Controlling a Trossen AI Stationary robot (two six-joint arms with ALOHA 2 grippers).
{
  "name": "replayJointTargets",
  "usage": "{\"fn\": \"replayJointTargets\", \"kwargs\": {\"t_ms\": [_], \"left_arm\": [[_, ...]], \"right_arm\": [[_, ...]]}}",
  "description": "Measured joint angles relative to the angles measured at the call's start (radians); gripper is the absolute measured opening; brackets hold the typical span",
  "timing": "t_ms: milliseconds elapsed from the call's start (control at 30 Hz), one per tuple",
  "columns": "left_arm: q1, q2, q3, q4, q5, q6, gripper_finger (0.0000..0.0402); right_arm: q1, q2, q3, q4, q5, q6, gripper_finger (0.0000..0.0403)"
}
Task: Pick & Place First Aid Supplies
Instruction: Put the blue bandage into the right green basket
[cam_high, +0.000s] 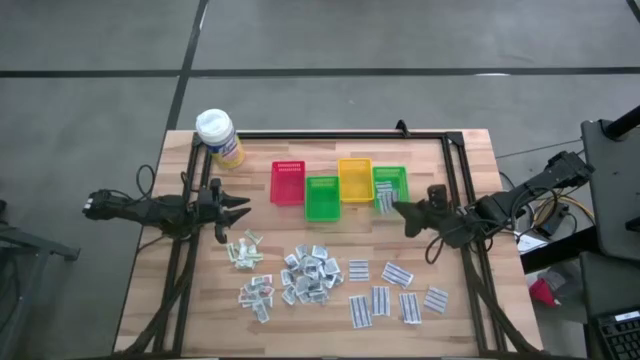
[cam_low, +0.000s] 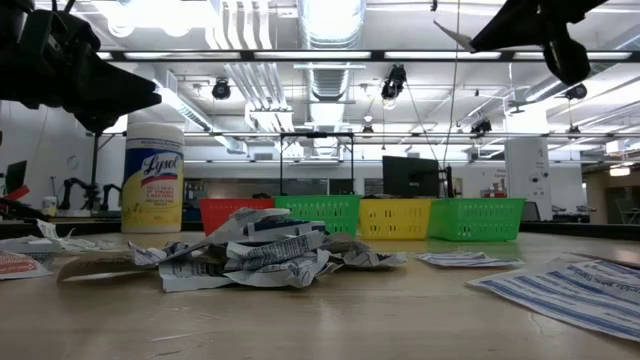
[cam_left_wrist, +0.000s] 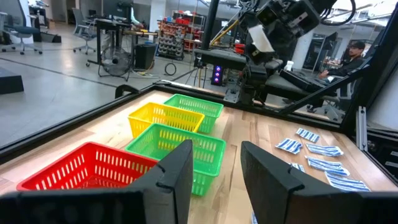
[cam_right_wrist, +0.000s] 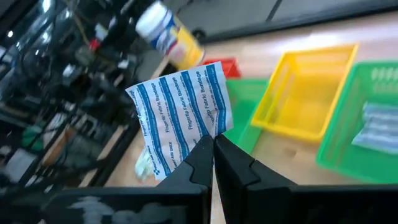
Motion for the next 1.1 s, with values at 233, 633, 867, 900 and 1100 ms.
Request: {"fn": "replayJointTargets", "kwargs": {"t_ms": [233,633,867,900,1100], "left_arm": [[0.000,0.000,0.000,0.000,0.000,0.000,0.0131],[0.000,0.000,0.000,0.000,0.000,0.000,0.0131],[0.000,0.000,0.000,0.000,0.000,0.000,0.0131],[0.000,0.000,0.000,0.000,0.000,0.000,0.0131],[0.000,0.000,0.000,0.000,0.000,0.000,0.0131]], "right_arm": [[-0.031,0.000,0.000,0.000,0.087,-0.043,0.0008],[-0.237,0.002,0.000,-0.002,0.025,-0.135,0.0008],[-0.383,0.002,0.000,-0.034,-0.130,-0.142,0.0008],[-0.403,0.002,0.000,-0.054,-0.146,-0.138,0.0008],[-0.516,0.002,0.000,-0.189,-0.284,-0.077,0.0008]]}}
